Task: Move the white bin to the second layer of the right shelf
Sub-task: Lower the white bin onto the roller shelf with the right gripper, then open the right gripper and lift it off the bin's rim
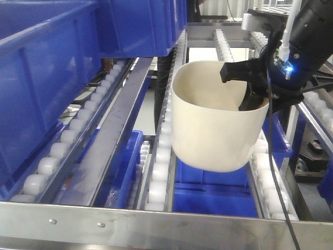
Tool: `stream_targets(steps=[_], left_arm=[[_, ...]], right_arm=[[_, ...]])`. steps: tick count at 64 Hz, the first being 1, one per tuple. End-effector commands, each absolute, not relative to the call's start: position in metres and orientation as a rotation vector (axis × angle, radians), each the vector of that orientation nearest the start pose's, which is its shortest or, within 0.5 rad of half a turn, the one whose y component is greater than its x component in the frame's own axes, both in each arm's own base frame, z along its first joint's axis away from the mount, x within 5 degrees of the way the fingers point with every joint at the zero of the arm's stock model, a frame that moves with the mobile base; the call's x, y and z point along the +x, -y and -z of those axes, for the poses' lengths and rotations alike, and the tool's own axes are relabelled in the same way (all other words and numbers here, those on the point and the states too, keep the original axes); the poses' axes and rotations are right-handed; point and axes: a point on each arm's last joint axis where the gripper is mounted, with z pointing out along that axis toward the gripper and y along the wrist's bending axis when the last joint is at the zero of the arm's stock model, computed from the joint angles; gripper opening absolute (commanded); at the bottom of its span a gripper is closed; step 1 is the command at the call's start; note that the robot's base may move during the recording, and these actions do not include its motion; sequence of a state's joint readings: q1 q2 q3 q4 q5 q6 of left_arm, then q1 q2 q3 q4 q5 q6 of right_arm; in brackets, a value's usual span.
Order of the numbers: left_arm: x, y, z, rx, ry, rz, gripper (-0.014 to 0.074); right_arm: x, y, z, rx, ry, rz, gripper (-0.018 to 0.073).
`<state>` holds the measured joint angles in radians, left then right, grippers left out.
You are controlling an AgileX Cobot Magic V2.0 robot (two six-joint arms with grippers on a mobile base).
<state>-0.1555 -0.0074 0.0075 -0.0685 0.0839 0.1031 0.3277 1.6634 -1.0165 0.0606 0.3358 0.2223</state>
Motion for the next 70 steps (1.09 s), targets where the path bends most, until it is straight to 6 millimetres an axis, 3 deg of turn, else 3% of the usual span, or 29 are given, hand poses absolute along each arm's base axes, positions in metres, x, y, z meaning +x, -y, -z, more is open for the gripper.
stream_targets(steps=[1, 19, 32, 39, 56, 70], left_arm=[[0.056, 0.009, -0.199, 0.139, -1.501, 0.107, 0.0085], [0.056, 0.009, -0.199, 0.139, -1.501, 0.107, 0.0085], [0.056, 0.009, -0.199, 0.139, -1.501, 0.107, 0.0085], [0.056, 0.009, -0.199, 0.139, -1.501, 0.107, 0.0085], [0.056, 0.009, -0.199, 0.139, -1.501, 0.107, 0.0085], [0.056, 0.009, -0.199, 0.139, -1.501, 0.107, 0.0085]], right_arm=[[0.332, -0.114, -0.237, -0.064, -2.377, -0.314, 0.0033], [0.333, -0.114, -0.238, -0.064, -2.362, -0.318, 0.0063], [0.333, -0.114, -0.246, -0.061, -2.315, -0.329, 0.0361], [0.332, -0.114, -0.251, -0.061, -2.295, -0.334, 0.0453], [0.325, -0.112, -0.268, -0.06, -2.249, -0.346, 0.0455], [0.307, -0.106, -0.302, -0.059, -2.161, -0.37, 0.0454]])
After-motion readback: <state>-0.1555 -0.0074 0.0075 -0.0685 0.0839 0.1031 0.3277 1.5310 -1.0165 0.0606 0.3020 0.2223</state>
